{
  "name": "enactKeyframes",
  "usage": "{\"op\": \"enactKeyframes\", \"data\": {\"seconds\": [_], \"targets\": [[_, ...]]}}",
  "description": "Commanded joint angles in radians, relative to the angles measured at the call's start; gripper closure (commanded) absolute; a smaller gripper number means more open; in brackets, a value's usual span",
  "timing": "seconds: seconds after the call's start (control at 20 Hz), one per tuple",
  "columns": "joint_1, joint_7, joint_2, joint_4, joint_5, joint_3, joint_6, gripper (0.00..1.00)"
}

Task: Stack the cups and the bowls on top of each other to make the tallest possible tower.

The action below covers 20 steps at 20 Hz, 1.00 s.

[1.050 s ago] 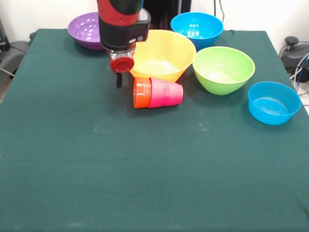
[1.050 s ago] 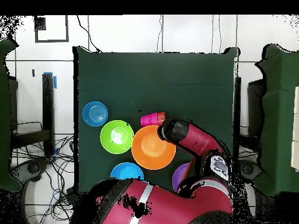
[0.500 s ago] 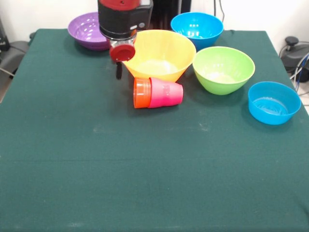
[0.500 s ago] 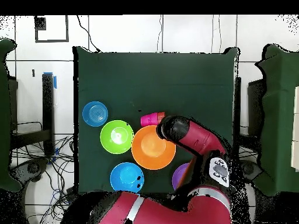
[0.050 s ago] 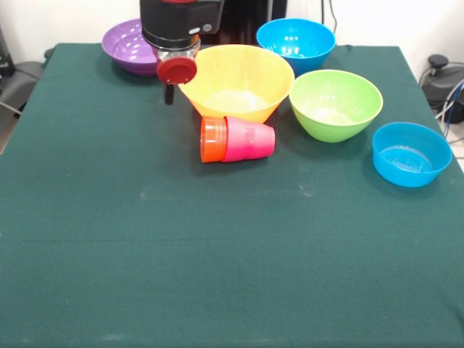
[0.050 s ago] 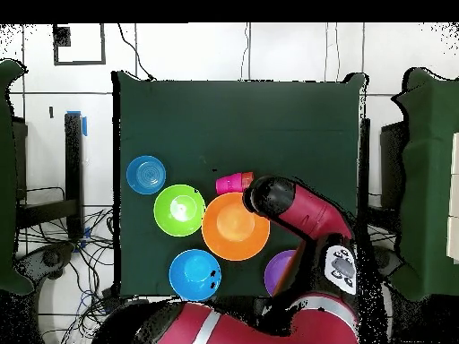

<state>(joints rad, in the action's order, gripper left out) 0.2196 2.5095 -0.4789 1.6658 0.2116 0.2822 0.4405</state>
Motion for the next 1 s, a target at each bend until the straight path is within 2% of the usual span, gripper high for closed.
{"op": "enactKeyframes", "data": {"seconds": [0.05, 0.45, 0.75, 0.95, 1.0], "targets": [[-0.027, 0.002, 0.014, 0.001, -0.047, -0.101, 0.067, 1.00], [-0.053, -0.022, -0.001, 0.011, -0.058, -0.120, 0.129, 1.00], [-0.074, -0.013, 0.003, 0.038, -0.047, -0.151, 0.086, 1.00], [-0.103, -0.020, 0.004, 0.036, -0.064, -0.150, 0.047, 1.00], [-0.105, -0.029, 0.004, 0.038, -0.067, -0.155, 0.039, 0.00]]}}
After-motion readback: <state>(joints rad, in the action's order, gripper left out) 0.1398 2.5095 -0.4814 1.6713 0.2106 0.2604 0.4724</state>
